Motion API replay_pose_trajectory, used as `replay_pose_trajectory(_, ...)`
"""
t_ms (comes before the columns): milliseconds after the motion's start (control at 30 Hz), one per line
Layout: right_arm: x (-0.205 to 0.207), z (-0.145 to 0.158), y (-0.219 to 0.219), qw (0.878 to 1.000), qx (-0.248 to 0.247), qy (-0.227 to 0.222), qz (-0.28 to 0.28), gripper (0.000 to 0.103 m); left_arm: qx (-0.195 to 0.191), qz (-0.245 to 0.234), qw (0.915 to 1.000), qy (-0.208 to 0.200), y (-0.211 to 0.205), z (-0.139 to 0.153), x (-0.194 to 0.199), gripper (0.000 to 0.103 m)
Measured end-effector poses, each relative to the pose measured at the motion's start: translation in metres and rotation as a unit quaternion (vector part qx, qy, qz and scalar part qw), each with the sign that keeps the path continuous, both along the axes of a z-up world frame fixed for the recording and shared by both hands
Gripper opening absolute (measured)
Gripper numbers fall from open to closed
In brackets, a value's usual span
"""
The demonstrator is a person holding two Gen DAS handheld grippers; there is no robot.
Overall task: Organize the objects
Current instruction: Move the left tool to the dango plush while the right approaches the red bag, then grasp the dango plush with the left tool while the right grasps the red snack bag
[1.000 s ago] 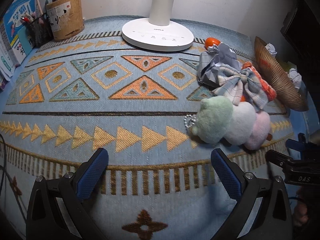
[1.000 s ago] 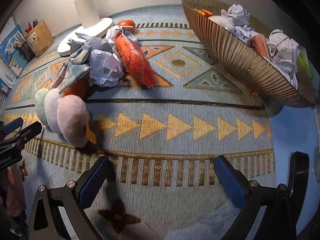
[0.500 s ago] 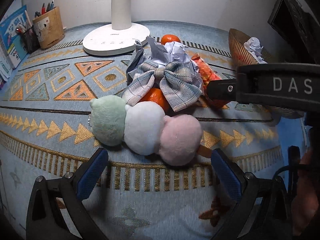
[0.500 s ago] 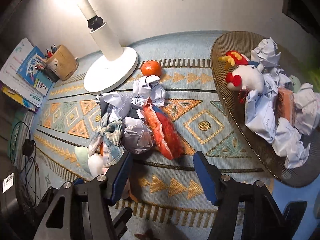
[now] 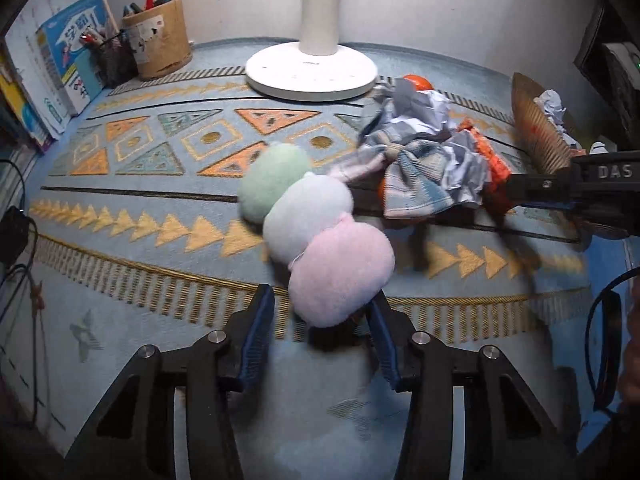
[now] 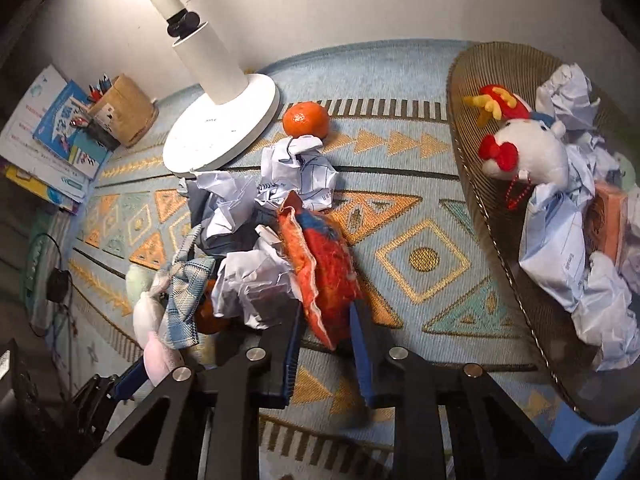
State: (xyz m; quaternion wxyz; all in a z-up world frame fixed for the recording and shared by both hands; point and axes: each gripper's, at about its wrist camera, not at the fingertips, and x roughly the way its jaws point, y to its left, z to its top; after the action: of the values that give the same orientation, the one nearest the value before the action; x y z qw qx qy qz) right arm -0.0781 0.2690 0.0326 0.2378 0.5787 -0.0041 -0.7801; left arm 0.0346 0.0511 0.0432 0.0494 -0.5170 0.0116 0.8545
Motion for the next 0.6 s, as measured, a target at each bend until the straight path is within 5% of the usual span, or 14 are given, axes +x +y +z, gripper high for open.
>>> replay_pose_trajectory(167, 0.015, 0.001, 0.021, 0.993, -0.093, -0.067, -0.035, 0.014, -0.031, 0.058, 0.9973, -0.032, -0.067, -0.003, -0.005, 0.043)
replay_pose_trajectory(233, 0.024, 0.004, 0.017, 0.995, -0.083, -0.05, -0.024, 0.014, 0.009, 0.073, 0.9964, -0.043, -0.088, -0.001, -0.009, 0.042)
replay_pose_trajectory(333, 0.032, 0.009, 0.01, 0.997, -0.064, -0.036, -0.014, 0.021, 0.094, 0.058, 0.9929, -0.044, -0.098, 0.009, -0.015, 0.057)
replay_pose_trajectory(400, 0.031, 0.012, 0.009, 0.998, -0.06, -0.024, -0.017, 0.04, 0.12, 0.051, 0.9907, -0.037, -0.094, 0.015, -0.02, 0.078)
replay_pose_trajectory(467, 0.027, 0.015, 0.009, 0.999, -0.042, -0.001, -0.028, 0.057, 0.133, 0.039, 0.99, -0.026, -0.088, 0.019, -0.026, 0.089)
replay_pose_trajectory(600, 0.01, 0.009, 0.009, 0.998, -0.033, 0.006, -0.044, 0.057, 0.11, -0.013, 0.9928, -0.046, -0.07, 0.007, -0.05, 0.093)
